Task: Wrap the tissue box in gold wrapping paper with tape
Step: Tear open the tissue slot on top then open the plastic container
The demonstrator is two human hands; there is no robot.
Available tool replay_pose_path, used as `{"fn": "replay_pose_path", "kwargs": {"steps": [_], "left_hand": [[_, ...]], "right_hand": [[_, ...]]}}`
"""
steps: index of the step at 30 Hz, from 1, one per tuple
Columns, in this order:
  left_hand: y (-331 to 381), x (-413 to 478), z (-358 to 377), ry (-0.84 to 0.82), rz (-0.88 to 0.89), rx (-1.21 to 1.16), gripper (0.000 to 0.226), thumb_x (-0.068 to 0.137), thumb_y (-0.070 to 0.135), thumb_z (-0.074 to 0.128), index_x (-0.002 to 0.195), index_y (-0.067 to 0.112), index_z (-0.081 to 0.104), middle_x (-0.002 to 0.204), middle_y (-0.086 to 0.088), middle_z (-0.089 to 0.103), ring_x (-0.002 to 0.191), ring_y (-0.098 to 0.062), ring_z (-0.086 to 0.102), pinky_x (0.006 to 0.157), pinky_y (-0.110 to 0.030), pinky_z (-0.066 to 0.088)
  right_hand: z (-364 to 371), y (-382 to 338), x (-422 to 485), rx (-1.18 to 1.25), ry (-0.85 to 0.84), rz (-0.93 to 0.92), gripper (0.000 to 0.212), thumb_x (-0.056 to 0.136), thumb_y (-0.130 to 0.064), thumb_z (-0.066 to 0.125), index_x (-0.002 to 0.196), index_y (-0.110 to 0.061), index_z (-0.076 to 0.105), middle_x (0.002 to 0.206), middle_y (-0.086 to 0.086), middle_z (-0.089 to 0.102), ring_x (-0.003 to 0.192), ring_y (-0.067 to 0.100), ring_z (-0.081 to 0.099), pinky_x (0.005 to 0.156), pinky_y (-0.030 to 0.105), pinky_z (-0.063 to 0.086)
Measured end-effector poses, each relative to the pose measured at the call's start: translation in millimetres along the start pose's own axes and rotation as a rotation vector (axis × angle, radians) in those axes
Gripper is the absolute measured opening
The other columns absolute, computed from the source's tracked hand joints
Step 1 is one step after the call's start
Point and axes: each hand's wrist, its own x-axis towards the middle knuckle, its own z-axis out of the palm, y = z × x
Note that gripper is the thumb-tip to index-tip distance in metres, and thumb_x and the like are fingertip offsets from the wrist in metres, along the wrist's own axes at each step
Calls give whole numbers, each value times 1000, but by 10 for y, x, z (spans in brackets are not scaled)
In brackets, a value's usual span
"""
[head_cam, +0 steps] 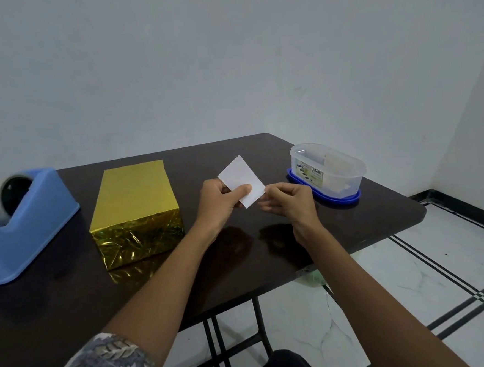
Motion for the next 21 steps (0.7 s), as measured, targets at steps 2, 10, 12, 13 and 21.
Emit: {"fn": "replay_pose_path", "kwargs": {"steps": [2,10,12,13,21], "left_hand": [[6,1,-7,-8,11,29,12,83,9,70,92,2,66,80,-2,66,71,-10,64,63,-24,55],[-11,32,-65,36,12,65,13,83,13,70,90,6,64,81,-1,65,74,-11,63,62,-19,53],[-25,43,-68,30,4,68,12,82,13,71,87,4,66,83,-6,67,75,-17,65,66,-27,55],[-29,47,-69,21,0,63,11,81,12,71,86,3,67,82,-8,67,75,-19,66,68,-31,56],[-29,15,-40,-65,-64,-49,12,83,8,69,93,2,67,83,1,68,70,-11,65,61,-22,54]], "right_hand": [[-2,-2,1,-16,-7,-5,17,87,-2,60,74,-10,69,62,1,68,58,10,68,58,19,55],[-1,-6,-17,18,-121,-31,8,87,-6,62,83,-7,69,65,-1,71,64,10,69,62,18,55],[4,-4,-16,12,-119,-34,9,87,-6,62,82,-8,69,65,-1,71,63,10,69,62,18,56],[8,-3,-16,9,-112,-41,10,87,-5,62,81,-8,69,64,-1,71,62,9,69,63,19,56],[19,3,-18,-22,-108,-70,16,87,-3,60,77,-8,70,62,-1,69,61,9,68,64,19,57]]}}
